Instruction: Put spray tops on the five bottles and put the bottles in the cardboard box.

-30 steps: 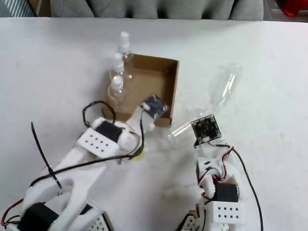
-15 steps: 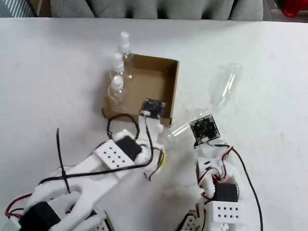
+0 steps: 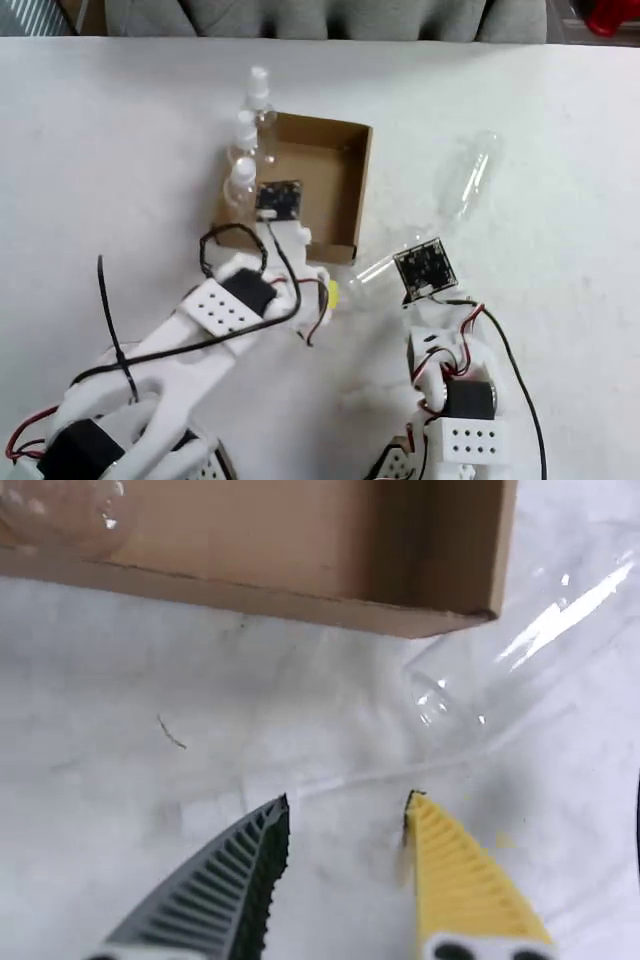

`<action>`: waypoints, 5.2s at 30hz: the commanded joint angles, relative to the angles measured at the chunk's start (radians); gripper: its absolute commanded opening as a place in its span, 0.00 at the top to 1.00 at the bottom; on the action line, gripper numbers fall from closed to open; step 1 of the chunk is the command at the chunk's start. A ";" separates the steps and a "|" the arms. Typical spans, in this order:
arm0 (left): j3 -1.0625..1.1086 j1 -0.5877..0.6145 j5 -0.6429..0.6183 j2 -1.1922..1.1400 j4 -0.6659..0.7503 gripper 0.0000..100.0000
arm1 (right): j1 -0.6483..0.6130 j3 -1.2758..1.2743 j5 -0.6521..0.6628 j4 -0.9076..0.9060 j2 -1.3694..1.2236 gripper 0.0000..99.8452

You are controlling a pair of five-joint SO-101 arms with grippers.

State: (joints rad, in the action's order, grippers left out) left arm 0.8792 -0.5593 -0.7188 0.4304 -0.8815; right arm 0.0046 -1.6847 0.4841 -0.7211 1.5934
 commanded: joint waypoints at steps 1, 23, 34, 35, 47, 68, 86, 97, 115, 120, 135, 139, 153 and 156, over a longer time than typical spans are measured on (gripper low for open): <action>-0.003 0.048 -0.028 0.013 0.034 0.72 | -0.007 -0.008 0.012 0.016 0.010 0.98; -0.095 0.047 -0.023 -0.297 0.028 0.75 | -0.007 -0.011 0.012 0.016 0.010 0.98; -0.140 0.053 0.038 -0.263 -0.043 0.75 | -0.007 -0.011 0.012 0.018 0.010 0.98; -0.152 0.054 0.000 -0.240 -0.046 0.75 | -0.007 -0.011 0.012 0.018 0.010 0.98; 0.035 0.045 0.002 -0.031 -0.009 0.75 | -0.008 -0.011 0.012 0.018 0.010 0.98; -0.126 0.122 -0.049 -0.433 0.046 0.76 | -0.008 -0.011 0.012 0.016 0.010 0.98; -0.213 0.311 -0.115 -0.438 -0.018 0.75 | -0.008 -0.011 0.012 0.015 0.010 0.98; -0.209 0.275 -0.158 -0.432 0.025 0.75 | -0.008 -0.011 0.014 0.015 0.010 0.98; -0.026 0.220 -0.206 -0.067 0.094 0.75 | -0.008 -0.011 0.014 0.015 0.010 0.98; 0.000 0.226 -0.213 -0.166 0.216 0.75 | -0.008 -0.011 0.014 0.013 0.010 0.98; -0.094 0.220 -0.209 -0.335 0.175 0.75 | -0.008 -0.011 0.014 0.013 0.010 0.98; -0.092 0.220 -0.209 -0.335 0.160 0.76 | -0.008 -0.011 0.014 0.012 0.010 0.98; -0.089 0.188 -0.163 -0.337 0.112 0.76 | -0.008 -0.011 0.014 0.012 0.007 0.98; -0.089 0.196 -0.157 -0.337 0.089 0.76 | -0.008 -0.011 0.014 0.012 0.007 0.98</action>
State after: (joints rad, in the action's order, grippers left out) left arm 0.8071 -0.3475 -0.8938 0.1082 -0.7403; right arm 0.0046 -1.6847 0.4887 -0.7211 1.5934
